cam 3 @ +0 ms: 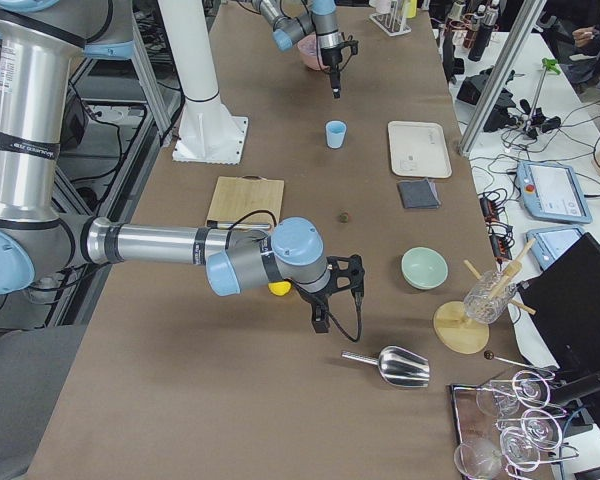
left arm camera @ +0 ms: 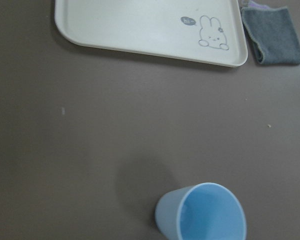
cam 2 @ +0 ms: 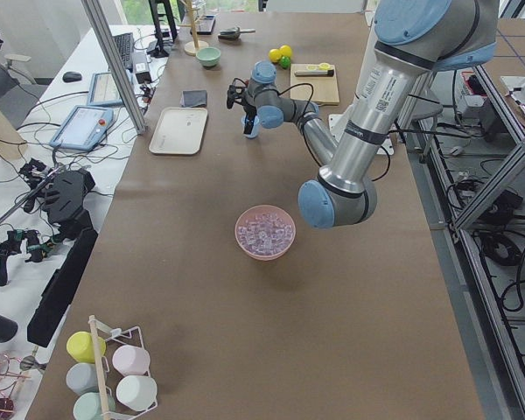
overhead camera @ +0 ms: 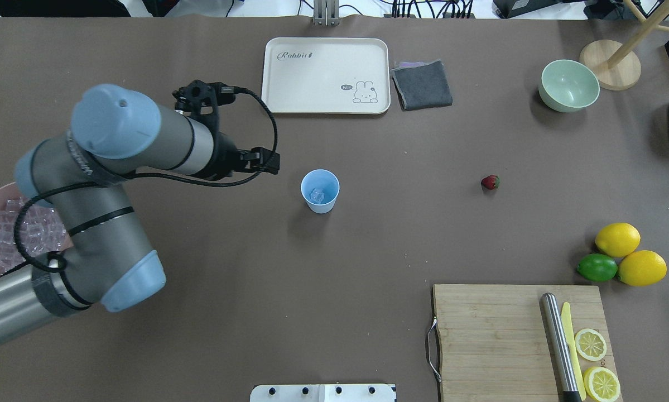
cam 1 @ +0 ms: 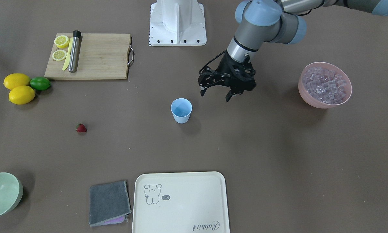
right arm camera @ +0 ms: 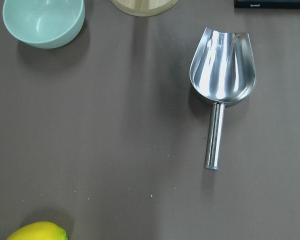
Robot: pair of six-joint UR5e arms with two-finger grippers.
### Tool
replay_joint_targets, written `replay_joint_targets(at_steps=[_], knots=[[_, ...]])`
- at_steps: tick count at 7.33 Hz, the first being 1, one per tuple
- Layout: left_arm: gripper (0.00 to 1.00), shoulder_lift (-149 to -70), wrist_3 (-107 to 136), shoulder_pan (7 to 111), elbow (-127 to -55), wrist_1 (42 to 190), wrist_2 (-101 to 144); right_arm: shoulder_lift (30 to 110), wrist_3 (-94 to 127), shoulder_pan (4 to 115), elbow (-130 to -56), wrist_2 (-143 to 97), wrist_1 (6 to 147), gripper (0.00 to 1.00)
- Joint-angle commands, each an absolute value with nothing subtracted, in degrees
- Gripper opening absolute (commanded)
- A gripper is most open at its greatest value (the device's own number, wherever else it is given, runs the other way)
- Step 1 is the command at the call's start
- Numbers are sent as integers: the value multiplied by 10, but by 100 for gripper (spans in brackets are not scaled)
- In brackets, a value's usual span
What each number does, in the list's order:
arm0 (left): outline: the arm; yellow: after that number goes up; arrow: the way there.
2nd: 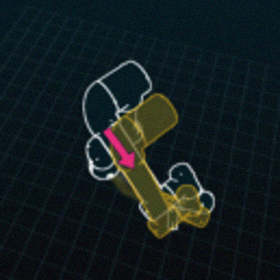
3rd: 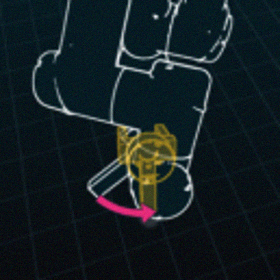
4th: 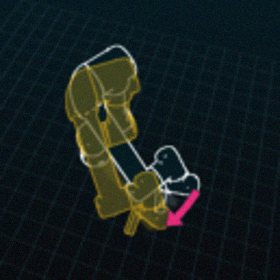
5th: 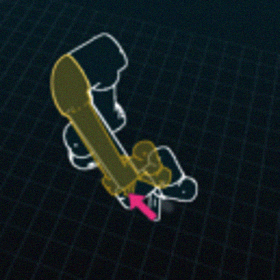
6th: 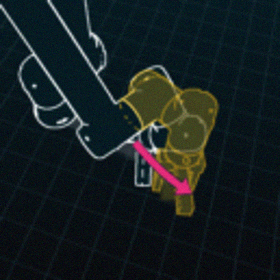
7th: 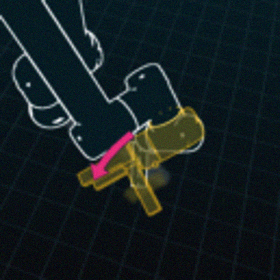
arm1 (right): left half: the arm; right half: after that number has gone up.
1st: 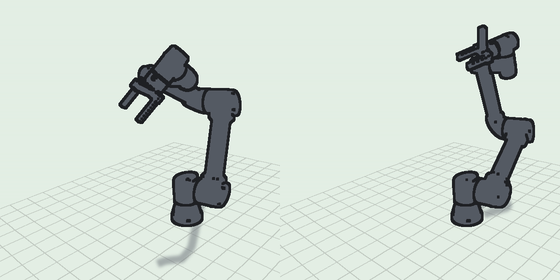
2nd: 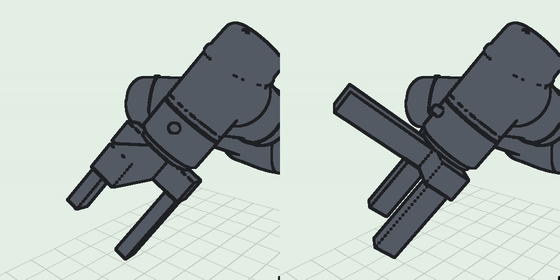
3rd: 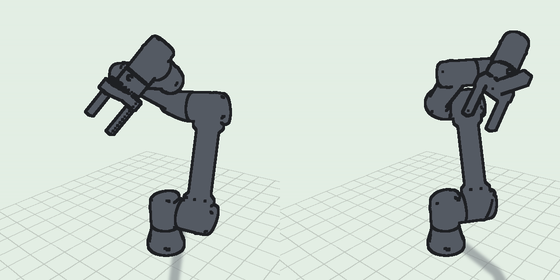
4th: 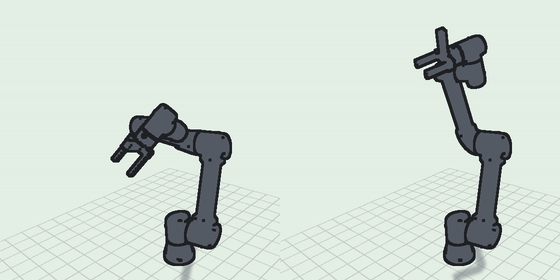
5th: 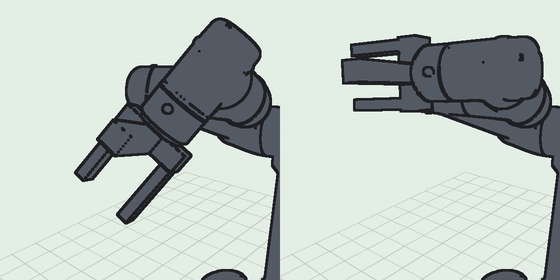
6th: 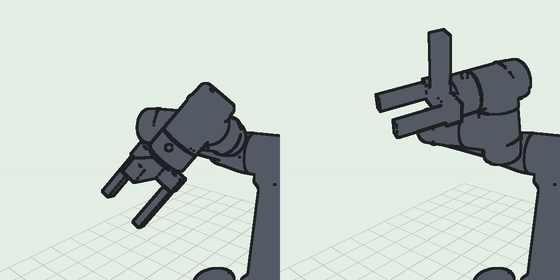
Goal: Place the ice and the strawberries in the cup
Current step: 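Open the left gripper over the cup and move back toward the bowl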
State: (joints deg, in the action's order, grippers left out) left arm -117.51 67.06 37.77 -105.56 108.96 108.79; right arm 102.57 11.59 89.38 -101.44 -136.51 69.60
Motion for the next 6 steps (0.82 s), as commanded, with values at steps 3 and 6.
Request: replay_joint_targets(at_steps=[3, 6], knots=[[98, -1011, 467, 471, -1157, 1001, 1120, 1026, 115, 894, -1012, -1364, 696, 100], [98, -893, 274, 541, -1166, 1013, 1121, 1026, 117, 893, -1012, -1364, 695, 100]])
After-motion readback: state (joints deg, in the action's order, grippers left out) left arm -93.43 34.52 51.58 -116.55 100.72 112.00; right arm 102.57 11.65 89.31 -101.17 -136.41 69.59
